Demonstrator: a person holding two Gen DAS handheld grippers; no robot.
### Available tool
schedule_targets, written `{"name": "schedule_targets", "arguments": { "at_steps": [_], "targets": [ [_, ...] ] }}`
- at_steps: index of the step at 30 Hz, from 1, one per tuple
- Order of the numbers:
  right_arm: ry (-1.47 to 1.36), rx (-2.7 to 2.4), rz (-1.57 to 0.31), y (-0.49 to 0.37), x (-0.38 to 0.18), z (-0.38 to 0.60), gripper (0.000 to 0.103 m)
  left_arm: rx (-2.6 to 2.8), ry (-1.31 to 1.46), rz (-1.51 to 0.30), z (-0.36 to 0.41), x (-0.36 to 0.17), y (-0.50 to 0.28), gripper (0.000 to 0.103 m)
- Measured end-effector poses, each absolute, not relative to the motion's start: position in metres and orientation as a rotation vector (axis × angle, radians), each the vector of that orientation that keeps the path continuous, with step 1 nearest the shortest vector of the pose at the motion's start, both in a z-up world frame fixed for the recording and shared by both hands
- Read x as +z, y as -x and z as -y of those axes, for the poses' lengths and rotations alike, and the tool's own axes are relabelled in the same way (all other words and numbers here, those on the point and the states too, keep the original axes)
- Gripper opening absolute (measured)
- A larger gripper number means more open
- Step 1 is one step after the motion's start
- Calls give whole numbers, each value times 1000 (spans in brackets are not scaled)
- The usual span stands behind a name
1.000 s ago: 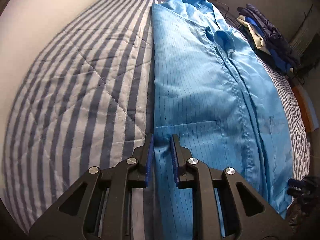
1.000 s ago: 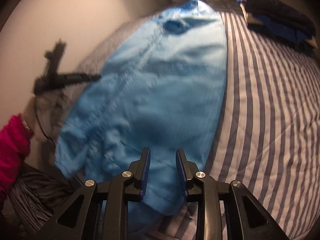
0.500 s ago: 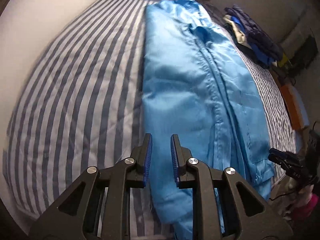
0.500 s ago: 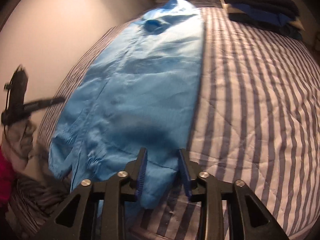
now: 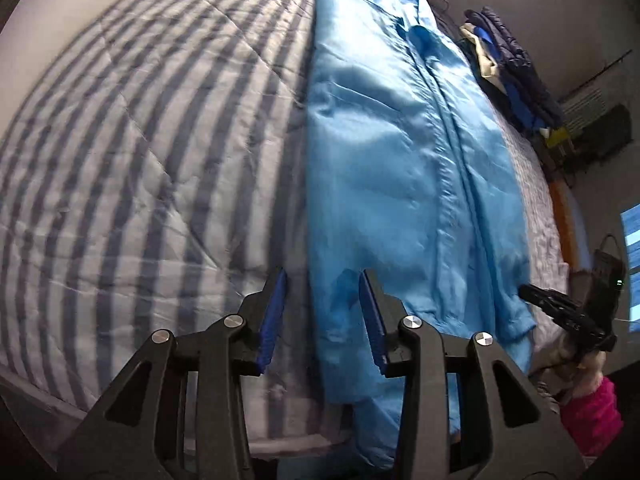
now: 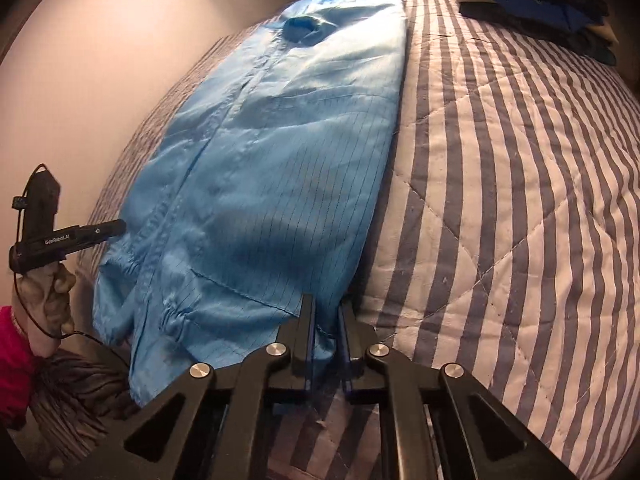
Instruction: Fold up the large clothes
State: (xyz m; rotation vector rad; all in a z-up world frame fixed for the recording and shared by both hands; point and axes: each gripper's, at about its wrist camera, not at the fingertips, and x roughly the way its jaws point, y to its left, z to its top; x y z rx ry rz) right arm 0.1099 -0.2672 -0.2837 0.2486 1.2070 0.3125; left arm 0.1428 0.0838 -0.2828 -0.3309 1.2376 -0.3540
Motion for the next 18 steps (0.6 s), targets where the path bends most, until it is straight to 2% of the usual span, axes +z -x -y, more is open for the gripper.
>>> {"name": "schedule_targets", "arguments": {
  "at_steps": [1,3,7,10,11,12,15,18],
  "targets": [
    [-269,330,-1202,-109,-282,269,13,-370,366,-1245,-85,-283,-141,38],
    [-357,394,-1205,-106,-280,276,36,-392,431,-1264,-86,-285,-139,38],
    [-496,464,-1214,-99,-288,287,37,-427,482,-1294,-81,-291,-135,38],
    [-578,499,-1217,-96,-301,287,32,-445,473,-1305,-74,-291,-137,33],
    [-599,520,-1211,-96,-304,286,28,-450,475,-1314,-72,-292,-137,21],
    [-619,541,-1209,-96,-307,284,16,-454,480,-1327,-72,-294,-138,12],
    [-632,548,-1212,-100,-311,282,5,-445,485,-1329,-70,-293,-138,6],
    [-669,570,-1181,-97,-305,287,3,-466,477,-1296,-66,-282,-136,5]
  ]
}}
